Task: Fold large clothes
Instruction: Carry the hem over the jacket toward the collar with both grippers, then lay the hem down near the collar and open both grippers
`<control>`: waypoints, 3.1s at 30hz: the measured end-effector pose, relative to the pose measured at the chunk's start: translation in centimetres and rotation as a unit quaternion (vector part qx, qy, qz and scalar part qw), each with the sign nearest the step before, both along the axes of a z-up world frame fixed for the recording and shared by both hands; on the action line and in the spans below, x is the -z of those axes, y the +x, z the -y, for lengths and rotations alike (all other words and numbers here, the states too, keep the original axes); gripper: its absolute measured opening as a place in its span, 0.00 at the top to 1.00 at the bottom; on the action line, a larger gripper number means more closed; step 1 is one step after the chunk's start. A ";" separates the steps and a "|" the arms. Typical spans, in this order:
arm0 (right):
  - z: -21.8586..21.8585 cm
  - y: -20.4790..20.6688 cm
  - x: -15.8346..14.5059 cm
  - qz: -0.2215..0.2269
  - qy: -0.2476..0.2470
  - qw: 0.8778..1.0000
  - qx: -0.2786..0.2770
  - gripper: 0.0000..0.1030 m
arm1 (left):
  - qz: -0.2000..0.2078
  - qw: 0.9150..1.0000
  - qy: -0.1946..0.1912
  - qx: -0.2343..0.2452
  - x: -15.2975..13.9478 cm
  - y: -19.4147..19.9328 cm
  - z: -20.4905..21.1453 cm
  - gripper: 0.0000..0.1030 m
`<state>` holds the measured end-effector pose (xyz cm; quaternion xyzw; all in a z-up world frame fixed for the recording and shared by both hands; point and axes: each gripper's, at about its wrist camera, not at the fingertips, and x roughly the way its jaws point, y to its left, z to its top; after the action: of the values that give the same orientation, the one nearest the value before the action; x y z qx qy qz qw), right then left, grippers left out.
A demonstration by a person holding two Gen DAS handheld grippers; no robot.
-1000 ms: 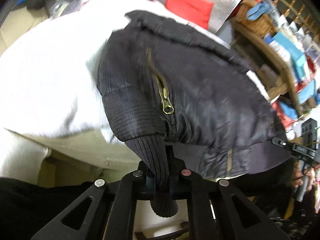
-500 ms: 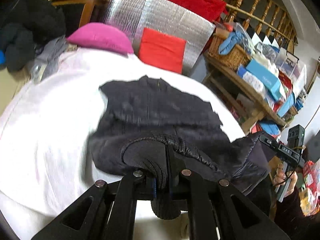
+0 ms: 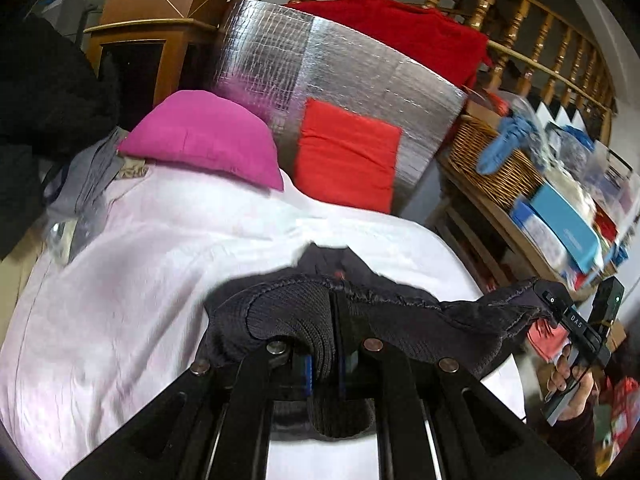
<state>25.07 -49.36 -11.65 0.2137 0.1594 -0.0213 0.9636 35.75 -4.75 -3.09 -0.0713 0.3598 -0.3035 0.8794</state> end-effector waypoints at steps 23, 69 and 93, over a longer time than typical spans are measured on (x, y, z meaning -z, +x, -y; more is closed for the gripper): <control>5.0 14.5 5.9 -0.045 0.009 0.998 0.031 0.91 | -0.021 0.999 0.031 -0.013 6.2 11.9 6.2 0.91; 9.7 25.7 18.5 -0.199 0.140 0.970 0.026 0.88 | -0.089 0.988 0.106 -0.075 19.6 20.0 11.7 0.88; 10.3 12.5 10.1 -0.047 0.188 0.981 0.008 0.26 | -0.016 0.995 0.042 -0.095 11.2 7.6 7.5 0.16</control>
<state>37.61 -59.67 -21.77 0.3911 0.2035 -0.0088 0.8975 43.38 -12.28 -14.29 -0.0731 0.3775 -0.2025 0.9006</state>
